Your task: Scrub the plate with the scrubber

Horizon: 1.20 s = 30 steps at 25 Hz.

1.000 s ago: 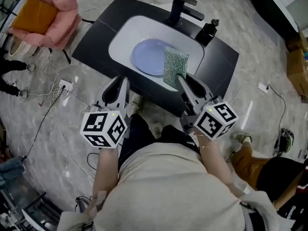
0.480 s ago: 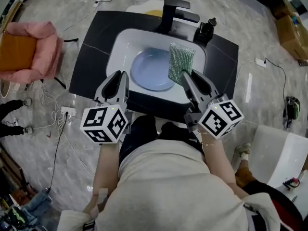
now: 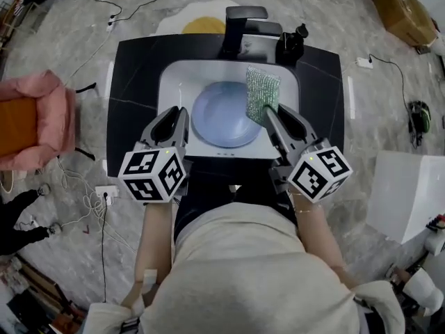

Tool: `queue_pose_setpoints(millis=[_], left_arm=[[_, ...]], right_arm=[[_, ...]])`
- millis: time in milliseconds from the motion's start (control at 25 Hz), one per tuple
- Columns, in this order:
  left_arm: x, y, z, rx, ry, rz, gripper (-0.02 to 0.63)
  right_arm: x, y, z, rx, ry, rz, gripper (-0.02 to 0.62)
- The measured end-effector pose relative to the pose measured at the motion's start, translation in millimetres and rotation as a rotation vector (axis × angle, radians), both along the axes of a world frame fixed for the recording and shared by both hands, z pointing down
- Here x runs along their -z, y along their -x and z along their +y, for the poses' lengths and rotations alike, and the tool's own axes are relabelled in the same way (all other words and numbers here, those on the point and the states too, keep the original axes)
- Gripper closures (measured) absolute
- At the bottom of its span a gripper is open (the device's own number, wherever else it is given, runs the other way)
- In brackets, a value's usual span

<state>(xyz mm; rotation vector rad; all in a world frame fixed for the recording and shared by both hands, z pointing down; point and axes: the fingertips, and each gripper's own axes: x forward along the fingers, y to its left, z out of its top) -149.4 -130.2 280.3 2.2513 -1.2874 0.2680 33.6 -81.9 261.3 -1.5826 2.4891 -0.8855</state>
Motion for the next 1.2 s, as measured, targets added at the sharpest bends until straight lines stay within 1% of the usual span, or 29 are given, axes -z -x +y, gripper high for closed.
queue_pose_setpoints(millis=[120, 240, 360, 480, 640, 800, 920, 1040, 1120, 1200], left_arm=[[-14.0, 0.9, -8.8, -0.013, 0.047, 0.017, 0.537], [-33.6, -0.2, -9.9, -0.042, 0.106, 0.019, 0.534], [-54.1, 1.2, -12.1, -0.06, 0.167, 0.014, 0.534], [-70.5, 8.2, -14.9, -0.057, 0.216, -0.003, 0.526], [-87.0, 11.6, -11.7, -0.069, 0.261, -0.029, 0.503], [-103.4, 7.0, -6.9, -0.086, 0.307, -0.042, 0.492], [-108.7, -0.5, -10.0, -0.098, 0.302, -0.033, 0.492], [-115.0, -6.4, -15.6, -0.09, 0.314, -0.024, 0.492], [-121.4, -8.1, -18.8, -0.081, 0.328, -0.034, 0.492], [-129.5, -9.0, -21.0, -0.081, 0.342, -0.064, 0.492]], right_arm=[[-8.3, -0.3, -5.0, -0.039, 0.028, 0.015, 0.513], [-17.1, 1.4, -8.2, -0.065, 0.059, 0.025, 0.514], [-28.2, 5.7, -10.2, -0.063, 0.093, 0.037, 0.514], [-40.2, 8.1, -12.4, -0.05, 0.121, 0.072, 0.514], [-54.3, 9.7, -12.0, -0.022, 0.148, 0.114, 0.513], [-68.5, 11.3, -11.5, 0.006, 0.18, 0.114, 0.514], [-79.9, 13.1, -12.6, 0.034, 0.203, 0.112, 0.514], [-90.4, 13.1, -15.4, 0.066, 0.23, 0.118, 0.514], [-96.3, 12.8, -17.6, 0.092, 0.243, 0.134, 0.514], [-101.7, 14.7, -19.0, 0.14, 0.25, 0.158, 0.514]])
